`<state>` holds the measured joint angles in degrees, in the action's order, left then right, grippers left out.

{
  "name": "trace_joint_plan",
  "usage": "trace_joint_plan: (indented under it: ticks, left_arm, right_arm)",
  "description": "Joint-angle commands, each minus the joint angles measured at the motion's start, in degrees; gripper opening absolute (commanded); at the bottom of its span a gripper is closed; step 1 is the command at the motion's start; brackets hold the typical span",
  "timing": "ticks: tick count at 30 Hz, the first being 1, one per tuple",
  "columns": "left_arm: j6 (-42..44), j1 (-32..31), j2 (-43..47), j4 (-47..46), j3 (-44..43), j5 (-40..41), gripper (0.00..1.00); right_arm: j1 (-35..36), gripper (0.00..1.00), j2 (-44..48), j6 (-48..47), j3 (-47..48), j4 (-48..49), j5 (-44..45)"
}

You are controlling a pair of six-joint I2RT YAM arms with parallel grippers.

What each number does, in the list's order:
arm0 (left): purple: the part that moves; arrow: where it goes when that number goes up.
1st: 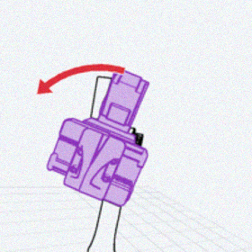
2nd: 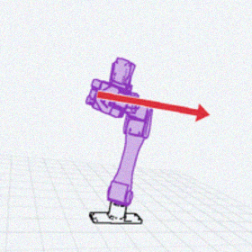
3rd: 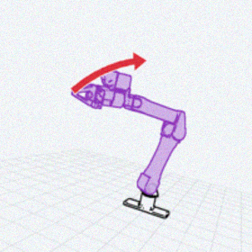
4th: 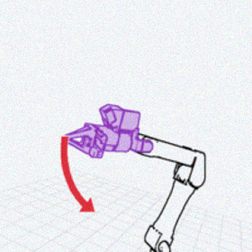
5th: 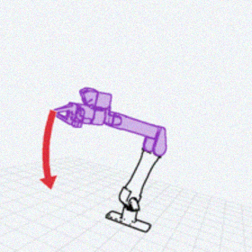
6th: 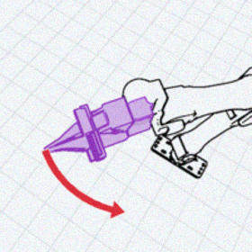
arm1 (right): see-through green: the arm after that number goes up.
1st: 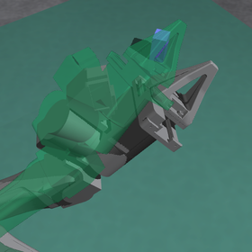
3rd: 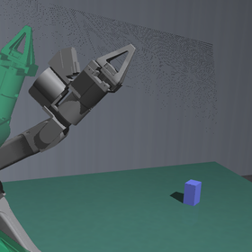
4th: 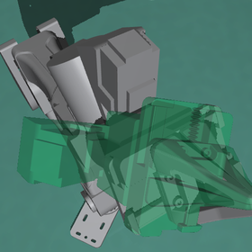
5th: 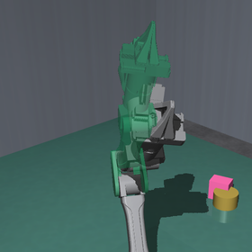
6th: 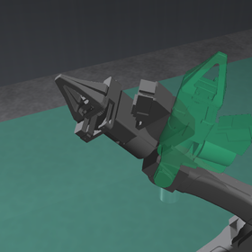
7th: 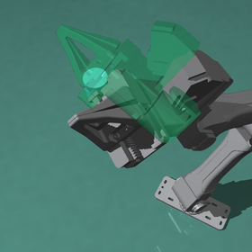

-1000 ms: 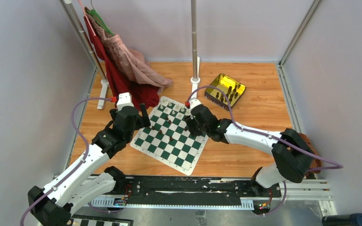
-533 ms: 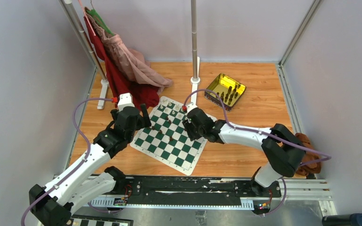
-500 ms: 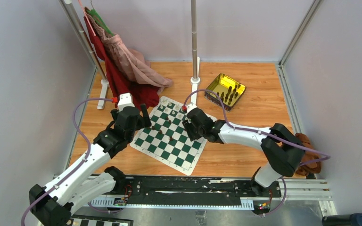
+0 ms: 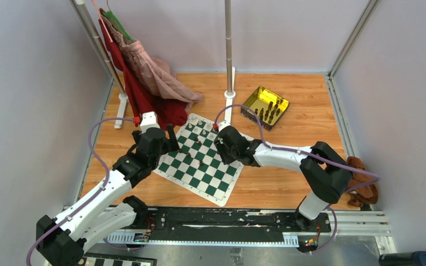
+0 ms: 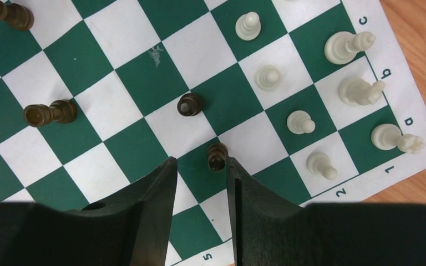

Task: Set up the chess pieces on the board
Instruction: Pick up the chess piece from the chessboard.

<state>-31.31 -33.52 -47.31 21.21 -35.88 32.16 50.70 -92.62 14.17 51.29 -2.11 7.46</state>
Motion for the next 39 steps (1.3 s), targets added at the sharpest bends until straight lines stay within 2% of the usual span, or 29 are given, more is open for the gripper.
trace_joint_plan:
  ticks: [1,20,25,39]
  left_arm:
    - [-0.1,-0.4,-0.3,-2.9,0.5,0.6,1.0]
    - [0.4,-0.4,-2.2,-4.7,0.8,0.7,1.0]
    - [0.4,-0.4,-2.2,-4.7,0.8,0.7,1.0]
    - [-0.1,-0.4,-0.9,-2.8,0.3,1.4,1.0]
  right_arm:
    - [-1.0,0.41,-1.3,0.3,2.1,0.8,0.0]
    - [-3.0,0.33,-3.2,1.1,2.2,0.3,-0.3]
    - [-3.2,0.27,-3.6,1.2,2.5,-0.3,-0.8]
    - [-3.1,0.0,-1.1,1.1,2.5,-2.2,-2.0]
